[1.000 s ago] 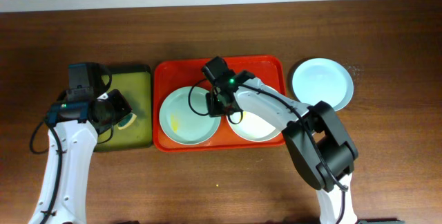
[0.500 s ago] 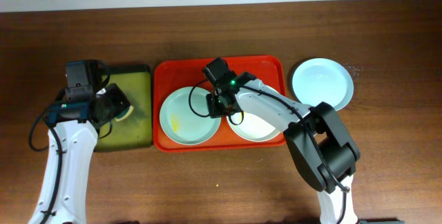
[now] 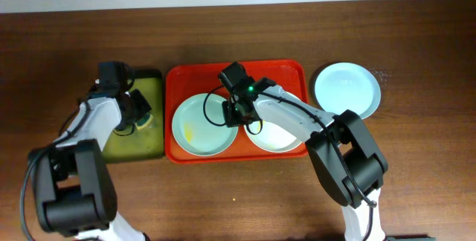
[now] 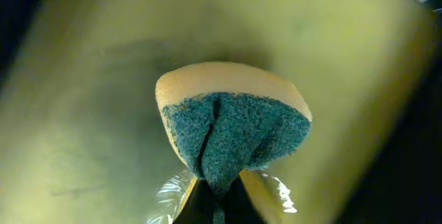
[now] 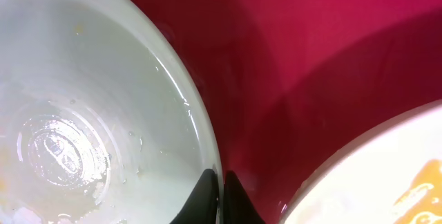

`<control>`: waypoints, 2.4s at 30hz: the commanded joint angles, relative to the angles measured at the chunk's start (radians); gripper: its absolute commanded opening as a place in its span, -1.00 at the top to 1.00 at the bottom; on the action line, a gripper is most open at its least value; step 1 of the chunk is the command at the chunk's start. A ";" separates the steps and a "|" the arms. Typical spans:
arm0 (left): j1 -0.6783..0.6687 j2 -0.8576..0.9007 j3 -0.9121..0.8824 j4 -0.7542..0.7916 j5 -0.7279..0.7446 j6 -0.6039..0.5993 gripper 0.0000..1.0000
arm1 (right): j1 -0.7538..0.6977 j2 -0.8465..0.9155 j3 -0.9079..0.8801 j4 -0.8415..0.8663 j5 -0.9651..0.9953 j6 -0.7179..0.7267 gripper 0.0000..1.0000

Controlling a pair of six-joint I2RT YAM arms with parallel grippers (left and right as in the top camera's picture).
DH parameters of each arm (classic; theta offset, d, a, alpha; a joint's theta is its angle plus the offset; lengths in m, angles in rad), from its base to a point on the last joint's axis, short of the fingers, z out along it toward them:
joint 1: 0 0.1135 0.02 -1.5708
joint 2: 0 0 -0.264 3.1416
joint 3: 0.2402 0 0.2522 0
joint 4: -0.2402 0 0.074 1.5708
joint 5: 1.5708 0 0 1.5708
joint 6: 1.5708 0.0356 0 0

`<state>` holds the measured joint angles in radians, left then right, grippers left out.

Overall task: Clean dirty plates on tray and stack at the side
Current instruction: 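Bring the sponge in the left gripper over the white plate, then scrub the white plate with the sponge while the right gripper holds it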

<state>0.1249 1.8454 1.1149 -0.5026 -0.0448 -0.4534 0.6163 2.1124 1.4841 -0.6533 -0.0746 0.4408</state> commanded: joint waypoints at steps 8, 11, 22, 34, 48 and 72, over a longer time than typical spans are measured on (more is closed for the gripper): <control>0.005 -0.050 0.034 -0.036 -0.003 -0.001 1.00 | 0.005 -0.011 -0.022 -0.013 0.039 -0.014 0.92; 0.004 -0.110 0.034 -0.053 -0.003 -0.001 1.00 | 0.005 -0.011 -0.022 -0.008 0.039 -0.013 0.92; -0.100 -0.428 0.036 -0.160 0.207 0.140 1.00 | -0.014 -0.011 -0.022 -0.024 0.071 0.092 0.92; -0.373 -0.136 -0.019 -0.156 0.225 0.017 1.00 | -0.061 -0.011 -0.022 -0.042 -0.054 0.031 0.92; -0.412 0.039 -0.020 -0.123 -0.205 0.016 1.00 | -0.061 -0.011 -0.022 -0.043 -0.053 0.031 0.92; -0.436 0.056 0.005 -0.076 0.101 -0.058 1.00 | -0.061 -0.011 -0.022 -0.036 -0.053 0.031 0.92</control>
<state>-0.3008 1.8664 1.1187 -0.5411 0.1726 -0.4992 0.5678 2.1101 1.4799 -0.6811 -0.1600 0.4850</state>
